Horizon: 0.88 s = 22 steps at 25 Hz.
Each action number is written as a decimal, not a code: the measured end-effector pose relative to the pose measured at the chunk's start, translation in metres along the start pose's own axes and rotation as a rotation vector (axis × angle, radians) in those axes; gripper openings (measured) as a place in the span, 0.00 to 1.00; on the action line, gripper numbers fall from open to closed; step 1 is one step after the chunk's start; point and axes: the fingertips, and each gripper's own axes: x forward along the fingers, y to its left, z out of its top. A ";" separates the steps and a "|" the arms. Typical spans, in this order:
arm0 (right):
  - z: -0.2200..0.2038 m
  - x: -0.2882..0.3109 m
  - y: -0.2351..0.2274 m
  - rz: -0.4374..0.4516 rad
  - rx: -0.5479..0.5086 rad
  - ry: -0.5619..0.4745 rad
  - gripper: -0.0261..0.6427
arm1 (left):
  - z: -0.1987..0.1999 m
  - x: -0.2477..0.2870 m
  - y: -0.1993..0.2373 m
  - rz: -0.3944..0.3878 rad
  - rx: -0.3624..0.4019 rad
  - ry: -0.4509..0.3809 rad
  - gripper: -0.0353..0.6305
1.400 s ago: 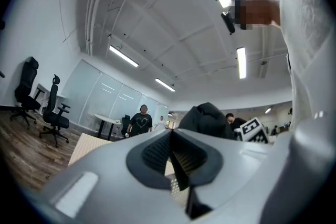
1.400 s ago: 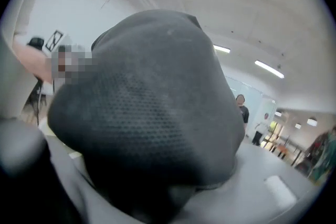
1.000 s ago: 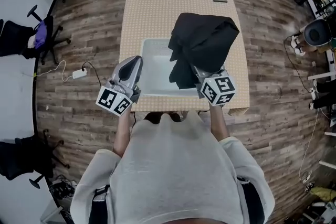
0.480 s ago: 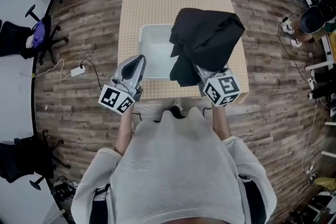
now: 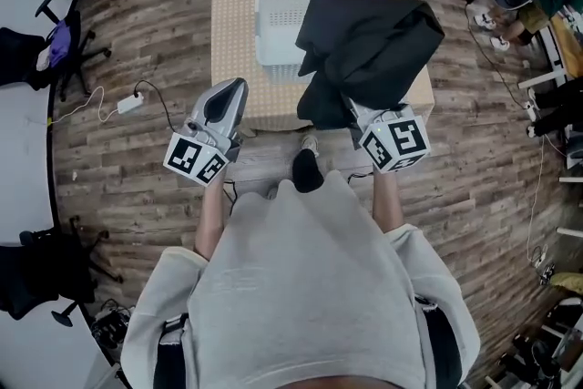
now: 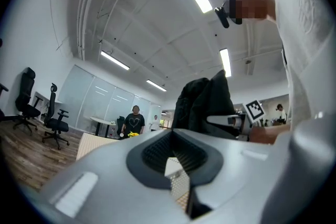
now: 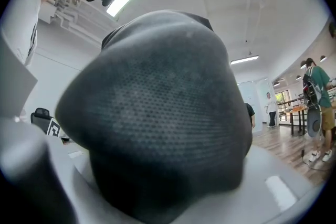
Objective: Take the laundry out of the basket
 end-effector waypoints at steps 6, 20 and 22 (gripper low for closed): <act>-0.008 -0.055 0.048 -0.021 0.007 0.021 0.42 | 0.003 -0.053 -0.040 -0.026 -0.016 -0.003 0.06; -0.045 -0.171 0.088 -0.011 0.063 0.097 0.42 | -0.009 -0.110 -0.144 -0.023 -0.047 -0.003 0.06; -0.046 -0.194 0.086 -0.014 0.062 0.108 0.42 | -0.011 -0.115 -0.167 -0.024 -0.053 0.003 0.06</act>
